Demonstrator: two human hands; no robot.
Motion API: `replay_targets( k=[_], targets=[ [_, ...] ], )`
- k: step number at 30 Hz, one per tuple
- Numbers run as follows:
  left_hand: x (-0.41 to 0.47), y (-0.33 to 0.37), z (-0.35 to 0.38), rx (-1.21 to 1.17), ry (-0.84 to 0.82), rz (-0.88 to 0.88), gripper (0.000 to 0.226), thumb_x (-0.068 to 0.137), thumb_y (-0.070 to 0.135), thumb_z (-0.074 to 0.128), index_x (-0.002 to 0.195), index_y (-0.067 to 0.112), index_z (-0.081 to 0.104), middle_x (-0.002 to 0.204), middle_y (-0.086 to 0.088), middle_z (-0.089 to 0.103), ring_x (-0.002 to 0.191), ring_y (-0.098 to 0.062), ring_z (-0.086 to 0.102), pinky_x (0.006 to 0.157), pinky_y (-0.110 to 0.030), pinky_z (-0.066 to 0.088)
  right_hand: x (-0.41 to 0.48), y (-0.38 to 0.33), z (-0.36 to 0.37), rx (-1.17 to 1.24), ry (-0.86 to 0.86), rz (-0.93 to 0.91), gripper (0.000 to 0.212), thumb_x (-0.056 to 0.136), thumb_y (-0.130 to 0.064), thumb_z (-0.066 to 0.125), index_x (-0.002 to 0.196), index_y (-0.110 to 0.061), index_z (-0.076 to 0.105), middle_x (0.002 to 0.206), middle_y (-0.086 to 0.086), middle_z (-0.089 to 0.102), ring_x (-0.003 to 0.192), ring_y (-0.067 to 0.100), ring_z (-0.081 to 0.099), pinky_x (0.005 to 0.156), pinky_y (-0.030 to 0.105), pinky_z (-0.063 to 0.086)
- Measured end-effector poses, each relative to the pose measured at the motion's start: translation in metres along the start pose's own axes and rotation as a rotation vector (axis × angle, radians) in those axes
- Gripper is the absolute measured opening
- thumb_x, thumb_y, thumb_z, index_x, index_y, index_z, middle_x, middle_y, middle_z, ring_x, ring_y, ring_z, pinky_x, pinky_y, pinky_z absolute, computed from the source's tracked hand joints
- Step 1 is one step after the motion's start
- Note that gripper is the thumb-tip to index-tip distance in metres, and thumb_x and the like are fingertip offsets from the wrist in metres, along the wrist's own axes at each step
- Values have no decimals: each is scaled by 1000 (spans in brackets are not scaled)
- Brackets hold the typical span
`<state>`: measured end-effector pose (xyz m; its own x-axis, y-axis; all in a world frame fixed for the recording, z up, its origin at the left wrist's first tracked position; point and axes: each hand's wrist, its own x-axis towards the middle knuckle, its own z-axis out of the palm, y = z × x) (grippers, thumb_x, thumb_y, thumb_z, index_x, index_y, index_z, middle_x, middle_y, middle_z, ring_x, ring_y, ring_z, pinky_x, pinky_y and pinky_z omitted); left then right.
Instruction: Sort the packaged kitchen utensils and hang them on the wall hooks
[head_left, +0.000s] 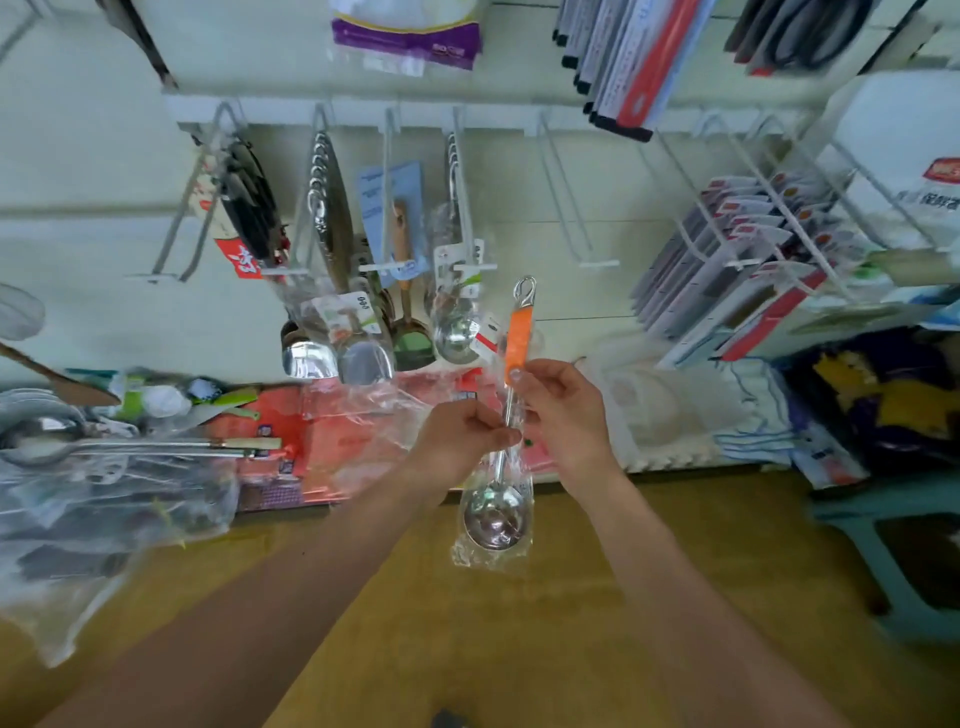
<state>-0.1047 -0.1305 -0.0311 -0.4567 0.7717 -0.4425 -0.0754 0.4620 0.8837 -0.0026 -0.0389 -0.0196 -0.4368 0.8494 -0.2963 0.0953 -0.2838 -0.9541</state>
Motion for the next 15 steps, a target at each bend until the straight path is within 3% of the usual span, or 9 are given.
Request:
replay_targets(
  k=[4,8,15],
  targets=[
    [16,6,20,13,4,14,19,76,15,82,85,6,67,73,2,64,67,-10,58,68,-25,45,12,-3,-19,44,15,-14,20,85,-13,76,103,-7,67,73,-5,69,68,10,62,64,30,54],
    [29,10,35,35,6,49,18,74,12,82,73,16,65,66,6,63,61,-6,57,66,-25,45,23,-3,-33,79,30,-12,16,85,-12,76,99,-11,67,78,-1,70,76,16,63,69,34,53],
    [38,15,46,17,10,79,17,76,12,81,74,15,64,64,9,63,55,5,57,58,-16,43,35,-6,-42,55,35,-56,17,85,-12,75,100,-10,67,69,-11,68,62,2,60,59,18,51]
  ],
)
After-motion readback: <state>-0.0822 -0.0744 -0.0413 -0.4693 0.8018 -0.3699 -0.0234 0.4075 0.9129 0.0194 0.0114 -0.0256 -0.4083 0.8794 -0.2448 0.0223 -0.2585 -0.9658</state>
